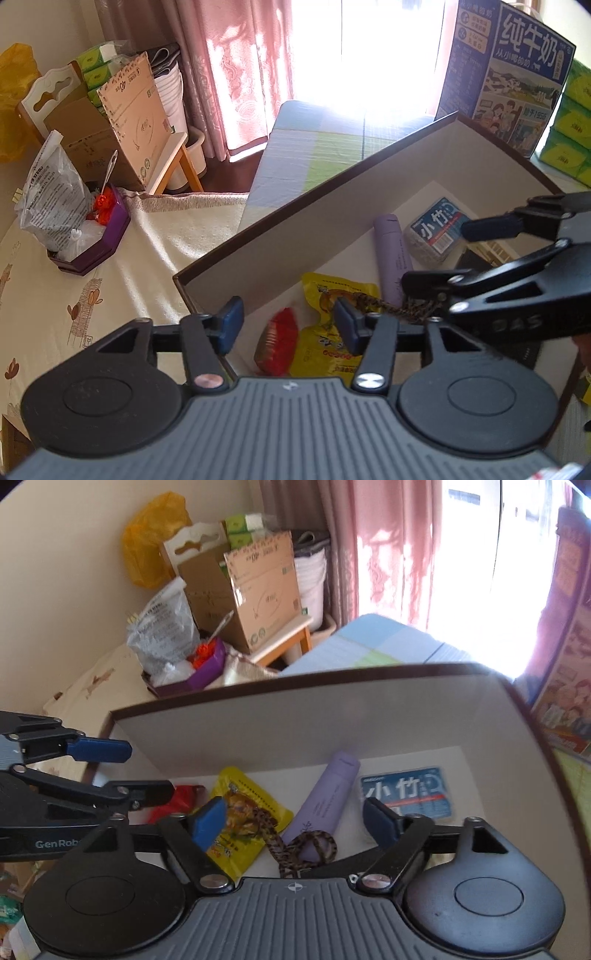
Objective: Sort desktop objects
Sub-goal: 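Open the left tool to drop the red packet while the right tool releases the cord, then withdraw both tools from the box toward the lip balm card and toothbrush, then grasp the green lip balm card with the left tool while the right tool grasps the white toothbrush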
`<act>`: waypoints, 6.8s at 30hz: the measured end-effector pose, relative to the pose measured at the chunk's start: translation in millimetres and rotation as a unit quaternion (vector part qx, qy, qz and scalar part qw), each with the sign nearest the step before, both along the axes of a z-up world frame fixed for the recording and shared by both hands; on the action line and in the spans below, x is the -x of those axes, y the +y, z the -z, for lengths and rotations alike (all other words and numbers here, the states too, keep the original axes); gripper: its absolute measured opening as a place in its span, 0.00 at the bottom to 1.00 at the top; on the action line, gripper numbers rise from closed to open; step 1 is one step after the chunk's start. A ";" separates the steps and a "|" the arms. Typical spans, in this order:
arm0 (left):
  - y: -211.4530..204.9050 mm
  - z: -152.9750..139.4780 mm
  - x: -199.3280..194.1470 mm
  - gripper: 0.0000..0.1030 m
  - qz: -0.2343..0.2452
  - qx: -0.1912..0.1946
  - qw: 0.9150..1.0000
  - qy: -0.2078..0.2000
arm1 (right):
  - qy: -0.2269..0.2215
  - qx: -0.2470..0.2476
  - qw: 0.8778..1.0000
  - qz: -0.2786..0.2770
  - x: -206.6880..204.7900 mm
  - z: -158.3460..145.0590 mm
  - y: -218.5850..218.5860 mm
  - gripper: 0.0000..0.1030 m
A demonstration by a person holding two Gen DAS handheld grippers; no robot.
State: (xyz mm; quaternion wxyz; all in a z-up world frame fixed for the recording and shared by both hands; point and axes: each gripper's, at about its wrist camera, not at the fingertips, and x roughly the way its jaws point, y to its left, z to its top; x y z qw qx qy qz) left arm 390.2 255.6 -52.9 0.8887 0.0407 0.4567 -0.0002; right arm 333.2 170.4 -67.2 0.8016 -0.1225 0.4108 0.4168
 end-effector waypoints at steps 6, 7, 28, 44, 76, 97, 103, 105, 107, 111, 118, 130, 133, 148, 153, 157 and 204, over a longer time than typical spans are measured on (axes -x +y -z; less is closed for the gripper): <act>-11.7 -10.8 21.0 0.63 0.001 0.019 1.000 -0.014 | -0.038 -0.004 0.999 -0.008 15.7 -16.7 -31.4 0.98; -14.4 -12.5 24.9 0.64 0.000 0.022 1.000 -0.016 | -0.039 -0.003 0.999 -0.006 17.8 -17.3 -36.6 0.98; -69.3 -56.8 115.7 0.86 -0.022 0.042 0.997 -0.060 | -0.071 -0.024 0.997 0.027 81.9 -47.5 -122.7 0.98; -94.2 -83.0 175.9 0.89 -0.033 0.039 0.995 -0.084 | -0.092 -0.063 0.993 0.023 126.5 -78.0 -167.1 0.98; -144.7 -95.3 269.6 0.90 -0.074 0.014 0.993 -0.091 | -0.101 -0.071 0.991 -0.046 192.7 -86.2 -231.2 0.98; -185.7 -62.9 299.2 0.90 -0.056 0.017 0.997 -0.047 | -0.068 -0.038 0.996 -0.034 225.0 -51.6 -284.6 0.98; -200.8 -44.1 297.4 0.90 -0.036 0.023 0.999 -0.017 | -0.049 -0.015 0.999 -0.011 226.7 -33.0 -307.9 0.98; -206.5 -37.8 294.8 0.90 -0.028 0.025 0.999 -0.007 | -0.042 -0.007 0.999 0.001 224.7 -27.1 -316.8 0.98; -211.5 -32.2 290.8 0.90 -0.020 0.026 0.999 0.001 | -0.035 0.002 0.999 0.014 222.0 -21.4 -325.1 0.98; -222.1 -22.2 281.5 0.90 -0.001 0.030 0.999 0.010 | -0.024 0.023 0.998 0.049 214.4 -9.4 -341.5 0.98; -241.4 -9.6 259.0 0.90 0.038 0.038 0.998 0.019 | -0.013 0.038 0.994 0.100 202.2 0.5 -367.6 0.98; -264.4 13.6 221.5 0.89 0.117 0.043 0.992 0.010 | 0.016 0.064 0.983 0.170 178.2 25.7 -396.2 0.98; -267.8 22.5 210.4 0.86 0.133 0.037 0.990 0.015 | 0.014 0.071 0.981 0.180 169.2 32.9 -399.0 0.98; -281.9 45.9 143.1 0.83 0.207 0.020 0.978 0.010 | 0.005 0.083 0.977 0.198 120.9 42.0 -394.2 0.98; -287.3 54.5 124.1 0.79 0.229 0.015 0.973 0.016 | 0.007 0.085 0.976 0.200 107.0 46.2 -393.3 0.98; -291.1 60.6 111.9 0.79 0.243 0.016 0.970 0.019 | 0.010 0.087 0.975 0.202 96.6 50.8 -393.6 0.98; -212.6 85.9 131.9 0.29 0.112 0.054 0.990 0.071 | -0.007 0.090 0.994 0.058 73.8 88.5 -348.0 0.42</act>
